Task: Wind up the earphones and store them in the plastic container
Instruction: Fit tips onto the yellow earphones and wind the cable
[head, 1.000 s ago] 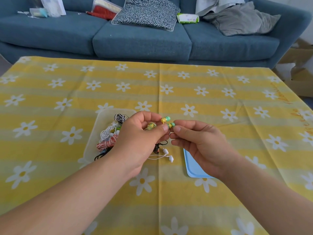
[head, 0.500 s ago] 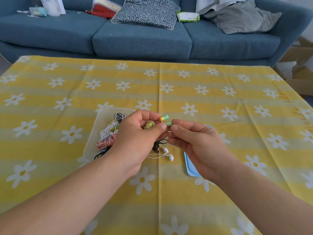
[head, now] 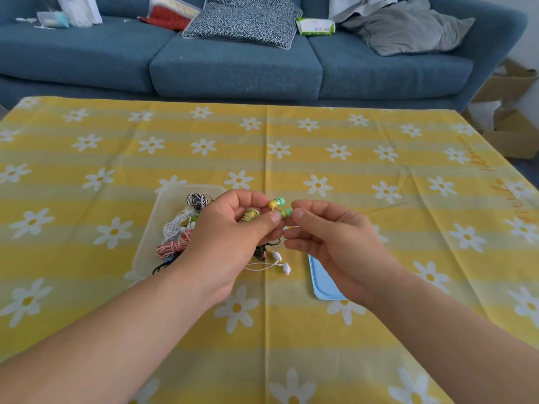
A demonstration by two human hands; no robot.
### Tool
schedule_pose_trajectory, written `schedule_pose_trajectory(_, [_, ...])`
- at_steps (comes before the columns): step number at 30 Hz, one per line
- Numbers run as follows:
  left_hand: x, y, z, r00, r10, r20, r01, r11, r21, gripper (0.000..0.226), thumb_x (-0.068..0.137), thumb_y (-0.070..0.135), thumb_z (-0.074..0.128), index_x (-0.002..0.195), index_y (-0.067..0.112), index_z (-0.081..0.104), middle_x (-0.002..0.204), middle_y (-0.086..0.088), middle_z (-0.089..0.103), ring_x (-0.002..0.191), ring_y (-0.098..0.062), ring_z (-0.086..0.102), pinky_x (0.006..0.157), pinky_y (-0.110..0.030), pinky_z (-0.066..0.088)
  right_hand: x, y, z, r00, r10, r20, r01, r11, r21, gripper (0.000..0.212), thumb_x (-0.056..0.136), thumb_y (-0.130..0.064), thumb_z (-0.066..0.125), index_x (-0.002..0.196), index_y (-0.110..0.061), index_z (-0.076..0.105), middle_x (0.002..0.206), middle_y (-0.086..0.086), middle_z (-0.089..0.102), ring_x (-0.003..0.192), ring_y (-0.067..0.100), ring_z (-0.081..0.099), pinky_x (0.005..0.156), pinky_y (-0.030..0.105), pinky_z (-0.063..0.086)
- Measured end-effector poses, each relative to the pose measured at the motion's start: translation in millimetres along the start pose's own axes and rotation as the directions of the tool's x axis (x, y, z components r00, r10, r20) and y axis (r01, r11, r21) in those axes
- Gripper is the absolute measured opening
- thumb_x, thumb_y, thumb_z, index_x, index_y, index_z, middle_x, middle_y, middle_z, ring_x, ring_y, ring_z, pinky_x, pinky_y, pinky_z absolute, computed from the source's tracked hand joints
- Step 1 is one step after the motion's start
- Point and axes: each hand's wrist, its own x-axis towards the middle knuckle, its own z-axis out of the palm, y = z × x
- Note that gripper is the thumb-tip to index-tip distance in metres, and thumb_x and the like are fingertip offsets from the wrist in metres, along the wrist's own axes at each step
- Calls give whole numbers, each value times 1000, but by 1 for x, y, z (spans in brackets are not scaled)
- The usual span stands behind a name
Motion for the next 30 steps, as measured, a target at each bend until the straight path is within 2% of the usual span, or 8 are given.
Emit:
schedule_pose_trajectory(5, [-1,1,-1,1000,-8,15,8,1000,-6,20,87,-3,75,102,11,69,100,-8,77,81,-28,78,93,-50,60,1,2,-2,998,20,65,-17,999,-46,17,94,-5,67,106,4,75,95,20,76,76,20,69,74,30,61])
schedule_pose_trajectory(9, [-4,6,-5,1000,-18,10,18,999,-29,21,88,-3,75,103,9,68,108,-15,76,81,-30,79,91,-47,61,1,1,2,997,-35,75,43,993,-111,17,93,-6,70,106,3,76,98,26,75,79,23,68,74,31,60])
schedule_pose_trajectory(14, [-10,17,-17,999,-33,28,35,997,-63,22,87,-7,73,105,4,67,105,-17,74,77,-23,77,74,-32,62,0,-2,10,992,-29,122,43,993,-113,21,87,-6,74,108,-1,75,91,19,75,80,26,69,75,33,60])
schedule_pose_trajectory(17, [-14,22,-32,1000,-25,19,25,999,-20,22,87,-7,73,105,5,67,99,-12,74,78,-21,77,73,-30,62,0,0,23,987,-28,156,50,989,-142,21,85,-7,76,105,0,74,87,19,76,78,26,70,76,36,61])
schedule_pose_trajectory(21, [-15,29,-59,1000,-20,-3,20,998,60,23,87,-6,74,106,7,70,108,-18,72,80,-25,78,75,-32,63,1,7,48,990,-49,135,85,958,-273,19,86,-9,78,103,-1,74,83,17,75,69,23,69,68,35,60])
schedule_pose_trajectory(25, [-11,40,-95,999,47,-15,-38,937,346,22,87,-5,74,102,11,71,100,-13,75,75,-25,78,69,-28,64,7,14,73,994,-42,103,78,923,-376,20,83,-13,83,97,-4,75,74,10,72,60,18,65,55,29,54])
schedule_pose_trajectory(28, [-5,36,-118,993,39,109,-100,771,629,25,84,-3,76,98,17,71,94,-8,75,75,-22,75,71,-30,63,13,21,84,994,-41,105,84,890,-448,8,88,-13,78,93,-7,76,73,7,73,60,17,65,55,31,52])
schedule_pose_trajectory(30, [-2,29,-125,983,1,186,-141,656,742,28,82,1,78,95,24,71,91,1,75,80,-14,71,76,-29,58,16,25,89,994,-39,101,83,876,-476,5,91,-12,74,91,-8,76,75,9,75,60,16,66,53,29,51])
